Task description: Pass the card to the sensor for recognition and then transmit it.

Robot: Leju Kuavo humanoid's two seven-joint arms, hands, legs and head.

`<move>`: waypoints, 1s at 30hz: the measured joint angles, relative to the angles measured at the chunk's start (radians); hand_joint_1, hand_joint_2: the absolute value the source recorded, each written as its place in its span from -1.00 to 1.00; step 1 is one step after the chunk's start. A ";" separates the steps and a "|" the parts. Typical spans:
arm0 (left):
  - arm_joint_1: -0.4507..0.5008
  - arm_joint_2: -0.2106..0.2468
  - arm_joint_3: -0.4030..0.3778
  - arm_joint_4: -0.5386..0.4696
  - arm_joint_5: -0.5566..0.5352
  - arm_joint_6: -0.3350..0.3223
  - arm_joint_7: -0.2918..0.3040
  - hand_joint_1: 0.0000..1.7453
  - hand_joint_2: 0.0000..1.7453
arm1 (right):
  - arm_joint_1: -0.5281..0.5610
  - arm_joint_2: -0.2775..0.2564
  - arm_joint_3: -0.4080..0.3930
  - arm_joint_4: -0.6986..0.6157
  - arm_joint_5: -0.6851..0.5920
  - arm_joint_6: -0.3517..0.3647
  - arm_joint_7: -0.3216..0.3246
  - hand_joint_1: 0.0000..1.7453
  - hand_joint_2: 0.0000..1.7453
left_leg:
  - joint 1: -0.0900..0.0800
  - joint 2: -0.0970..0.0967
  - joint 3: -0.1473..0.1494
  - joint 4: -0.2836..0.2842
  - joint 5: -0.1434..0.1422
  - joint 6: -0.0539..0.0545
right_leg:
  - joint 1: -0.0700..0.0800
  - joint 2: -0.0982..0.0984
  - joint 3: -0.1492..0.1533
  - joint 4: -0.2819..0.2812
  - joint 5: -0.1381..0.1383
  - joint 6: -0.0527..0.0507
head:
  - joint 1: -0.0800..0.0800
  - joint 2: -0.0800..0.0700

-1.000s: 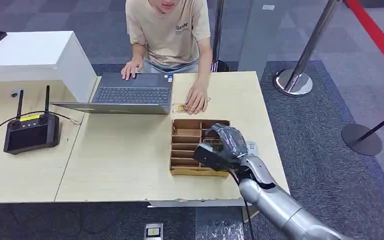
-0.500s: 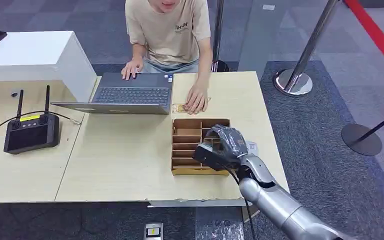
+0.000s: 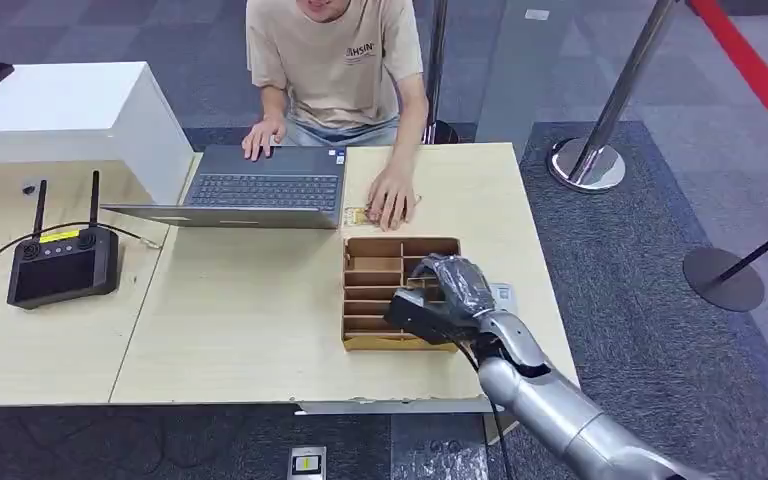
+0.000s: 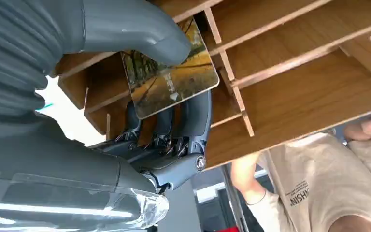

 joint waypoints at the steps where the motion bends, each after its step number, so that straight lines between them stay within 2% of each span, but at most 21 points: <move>1: 0.000 0.000 0.000 0.000 0.000 -0.001 0.000 -1.00 -1.00 | 0.000 0.000 0.000 0.001 0.000 0.000 0.000 0.22 1.00 | 0.000 0.000 0.000 0.000 0.000 0.000 | 0.000 0.000 0.000 0.000 0.000 0.000 | 0.000 0.000; 2: 0.000 0.000 0.000 0.000 0.000 -0.001 0.000 -1.00 -1.00 | 0.000 0.000 0.001 0.002 0.000 0.002 0.000 0.38 1.00 | 0.000 0.000 0.000 0.000 0.000 0.000 | 0.000 0.000 0.000 0.000 0.000 0.000 | 0.000 0.000; 3: 0.000 0.000 0.000 0.000 0.000 -0.001 0.000 -1.00 -1.00 | 0.000 0.000 0.002 0.002 0.000 0.003 0.000 0.66 1.00 | 0.000 0.000 0.000 0.000 0.000 0.000 | 0.000 0.000 0.000 0.000 0.000 0.000 | 0.000 0.000; 4: 0.000 0.000 0.000 0.000 0.000 -0.001 0.000 -1.00 -1.00 | 0.000 0.000 0.002 0.002 0.000 0.006 0.000 0.66 1.00 | 0.000 0.000 0.000 0.000 0.000 0.000 | 0.000 0.000 0.000 0.000 0.000 0.000 | 0.000 0.000; 5: 0.000 0.000 0.000 0.000 0.000 -0.001 0.000 -1.00 -1.00 | 0.000 0.000 0.003 0.002 0.000 0.009 0.000 1.00 1.00 | 0.000 0.000 0.000 0.000 0.000 0.000 | 0.000 0.000 0.000 0.000 0.000 0.000 | 0.000 0.000; 21: 0.000 0.000 0.000 0.000 0.001 -0.001 -0.005 -1.00 -1.00 | -0.001 -0.002 0.015 0.001 -0.018 0.010 -0.019 1.00 1.00 | 0.000 0.000 0.000 0.000 0.000 0.000 | 0.000 0.000 0.000 0.000 0.000 0.000 | 0.000 0.000; 30: 0.000 0.000 0.000 0.000 0.003 0.000 -0.006 -1.00 -1.00 | -0.002 -0.010 0.013 -0.042 -0.034 -0.026 -0.042 1.00 1.00 | 0.000 0.000 0.000 0.000 0.000 0.000 | 0.000 0.000 0.000 0.000 0.000 0.000 | 0.000 0.000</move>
